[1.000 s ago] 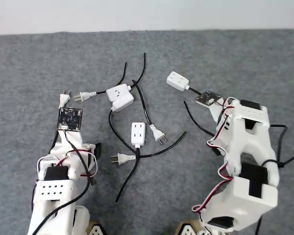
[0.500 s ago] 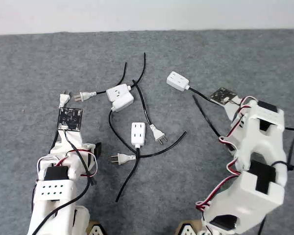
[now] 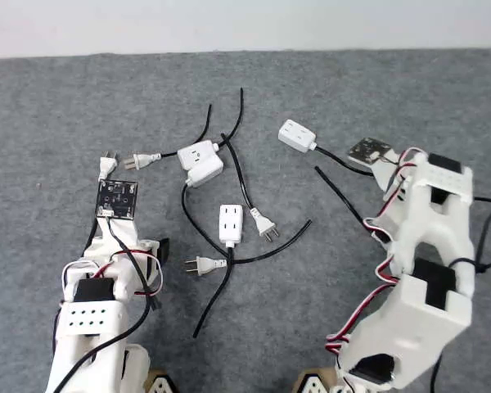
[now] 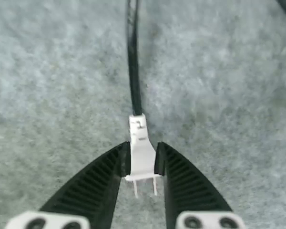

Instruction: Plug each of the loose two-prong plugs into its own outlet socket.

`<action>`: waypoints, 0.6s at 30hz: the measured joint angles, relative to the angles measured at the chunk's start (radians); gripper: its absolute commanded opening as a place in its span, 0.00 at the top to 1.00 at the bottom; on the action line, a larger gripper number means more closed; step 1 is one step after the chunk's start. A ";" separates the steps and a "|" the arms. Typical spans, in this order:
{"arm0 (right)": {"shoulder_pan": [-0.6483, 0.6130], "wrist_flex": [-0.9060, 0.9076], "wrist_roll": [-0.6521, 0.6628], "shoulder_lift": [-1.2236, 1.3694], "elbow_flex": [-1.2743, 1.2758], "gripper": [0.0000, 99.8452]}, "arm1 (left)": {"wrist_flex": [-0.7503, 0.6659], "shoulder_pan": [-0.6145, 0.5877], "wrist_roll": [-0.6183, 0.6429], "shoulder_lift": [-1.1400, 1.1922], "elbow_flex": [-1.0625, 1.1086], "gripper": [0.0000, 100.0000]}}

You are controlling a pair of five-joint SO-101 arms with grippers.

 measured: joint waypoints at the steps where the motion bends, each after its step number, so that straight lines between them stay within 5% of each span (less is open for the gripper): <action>1: -0.009 0.006 0.000 0.000 -0.002 0.92 | 0.000 0.000 0.000 0.000 0.000 0.76; 18: -0.028 -0.081 0.002 0.120 -0.015 0.92 | 0.000 0.000 0.000 0.000 0.000 0.76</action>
